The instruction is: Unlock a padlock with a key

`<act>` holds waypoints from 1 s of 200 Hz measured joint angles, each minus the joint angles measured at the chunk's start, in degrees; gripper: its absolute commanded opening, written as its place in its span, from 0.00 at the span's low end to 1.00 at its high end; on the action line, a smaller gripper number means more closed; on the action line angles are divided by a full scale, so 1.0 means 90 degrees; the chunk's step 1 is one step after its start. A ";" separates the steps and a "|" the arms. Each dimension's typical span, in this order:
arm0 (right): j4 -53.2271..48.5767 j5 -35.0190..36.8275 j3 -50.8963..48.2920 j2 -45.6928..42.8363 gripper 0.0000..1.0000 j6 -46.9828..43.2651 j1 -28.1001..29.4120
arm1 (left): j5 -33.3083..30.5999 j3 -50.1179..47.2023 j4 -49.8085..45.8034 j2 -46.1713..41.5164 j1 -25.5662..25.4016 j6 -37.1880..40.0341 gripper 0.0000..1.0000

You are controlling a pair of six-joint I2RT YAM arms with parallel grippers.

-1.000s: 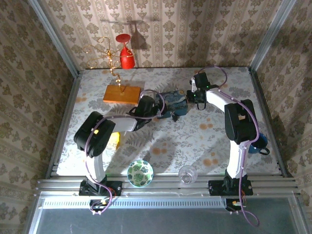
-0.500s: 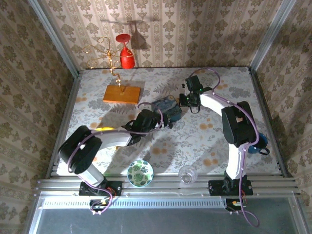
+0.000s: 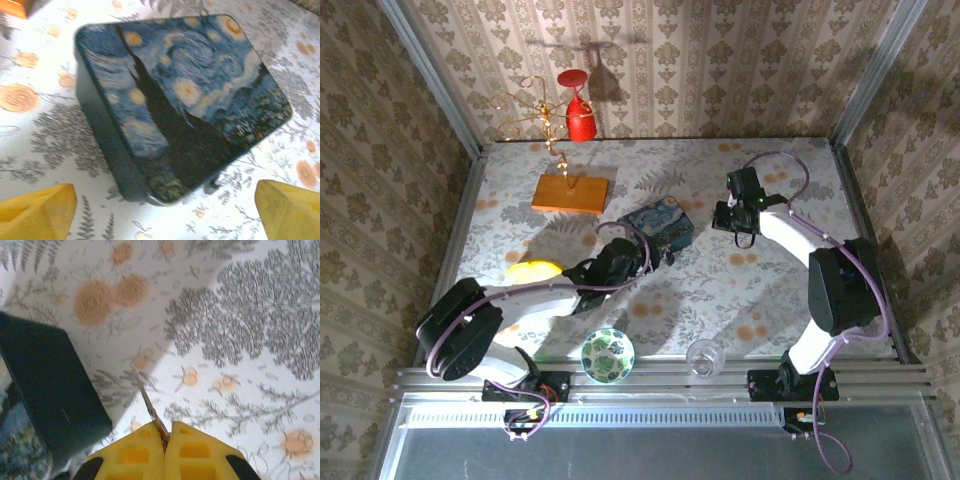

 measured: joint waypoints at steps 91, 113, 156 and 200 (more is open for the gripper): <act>0.0066 -0.0002 -0.1304 -0.1511 0.00 0.0442 0.0051 | 0.1314 0.0602 0.0391 0.1052 -0.0204 0.0245 0.86; 0.0075 -0.0005 -0.1579 -0.1710 0.00 0.0517 0.0085 | 0.1372 0.0651 0.0432 0.1243 -0.0151 0.0243 0.88; 0.0155 -0.0039 -0.1979 -0.2200 0.00 0.0661 0.0114 | 0.1491 0.0797 0.0435 0.1622 0.0104 0.0274 0.88; 0.0376 -0.0291 -0.2322 -0.2317 0.00 0.0801 0.0124 | 0.1588 0.1132 0.0432 0.1979 0.0335 0.0432 0.86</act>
